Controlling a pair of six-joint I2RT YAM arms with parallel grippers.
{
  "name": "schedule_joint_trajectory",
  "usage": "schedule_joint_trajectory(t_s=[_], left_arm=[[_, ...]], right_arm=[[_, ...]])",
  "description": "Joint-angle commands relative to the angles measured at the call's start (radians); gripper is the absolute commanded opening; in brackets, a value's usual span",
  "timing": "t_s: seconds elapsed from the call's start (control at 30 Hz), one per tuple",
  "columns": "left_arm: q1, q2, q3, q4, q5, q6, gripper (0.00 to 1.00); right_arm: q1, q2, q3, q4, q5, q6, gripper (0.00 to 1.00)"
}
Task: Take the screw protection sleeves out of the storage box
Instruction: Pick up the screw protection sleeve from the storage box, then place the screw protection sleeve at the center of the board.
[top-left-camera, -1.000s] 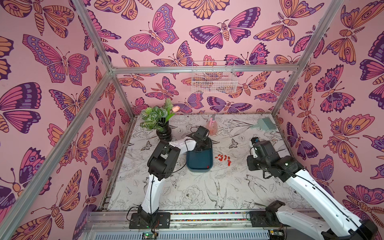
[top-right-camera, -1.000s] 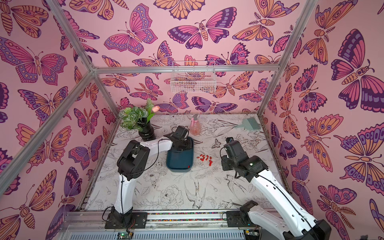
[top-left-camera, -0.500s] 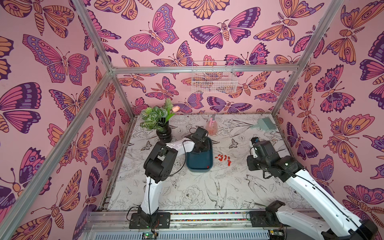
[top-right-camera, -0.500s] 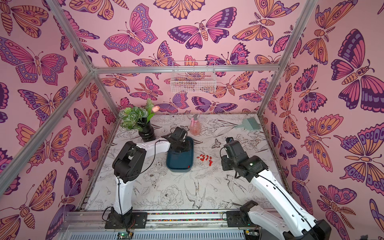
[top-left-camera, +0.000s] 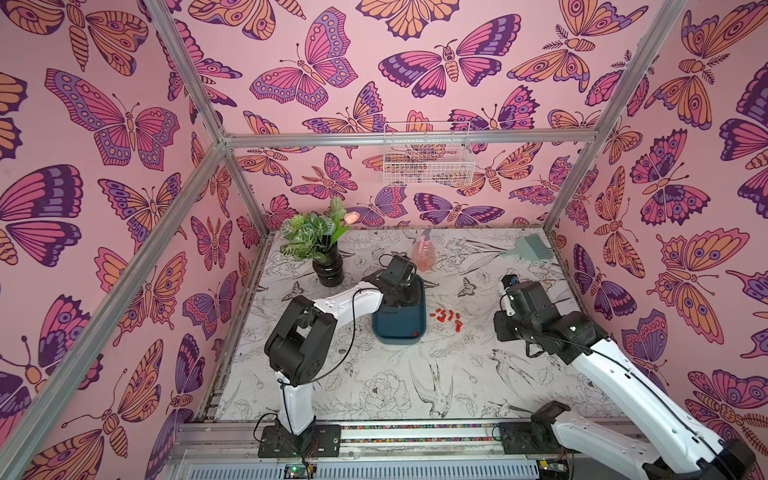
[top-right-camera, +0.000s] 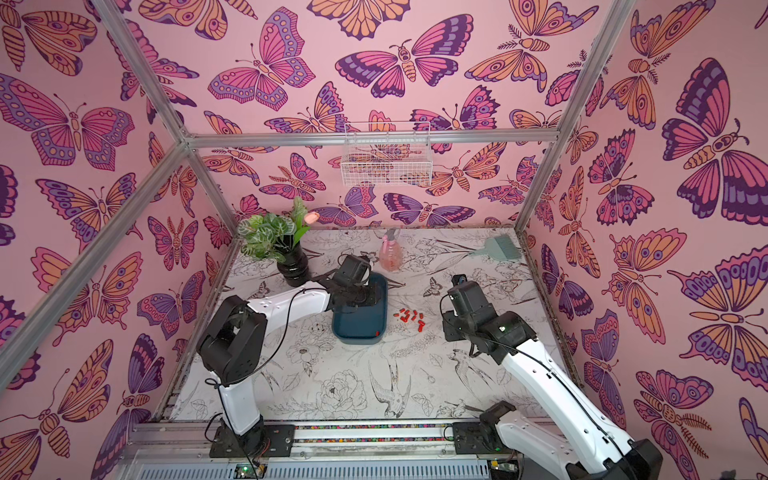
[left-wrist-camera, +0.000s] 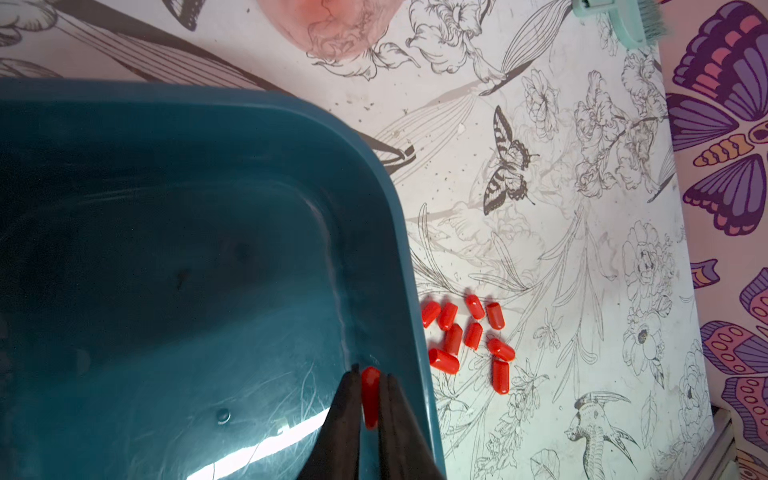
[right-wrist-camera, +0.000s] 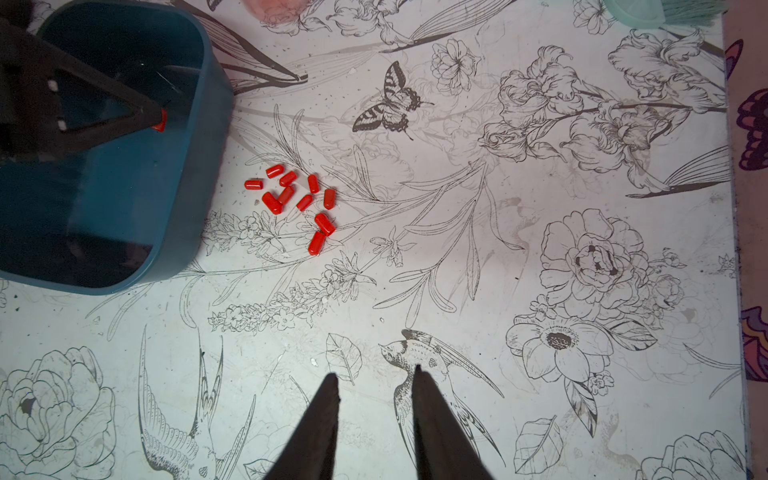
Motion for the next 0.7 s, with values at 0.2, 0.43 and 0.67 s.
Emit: schedule_joint_trajectory(t_s=[0.2, 0.43, 0.67], left_arm=[[-0.024, -0.124, -0.062, -0.035, -0.01, 0.026, 0.14], [-0.06, -0.196, -0.063, -0.063, -0.022, 0.031, 0.14], [-0.114, -0.216, -0.035, -0.085, -0.026, 0.026, 0.15]], right_arm=[[0.002, -0.019, -0.005, -0.006, 0.014, 0.004, 0.35], [0.001, -0.024, 0.006, -0.008, 0.025, 0.017, 0.35], [0.0, 0.005, -0.008, 0.051, 0.011, 0.034, 0.35]])
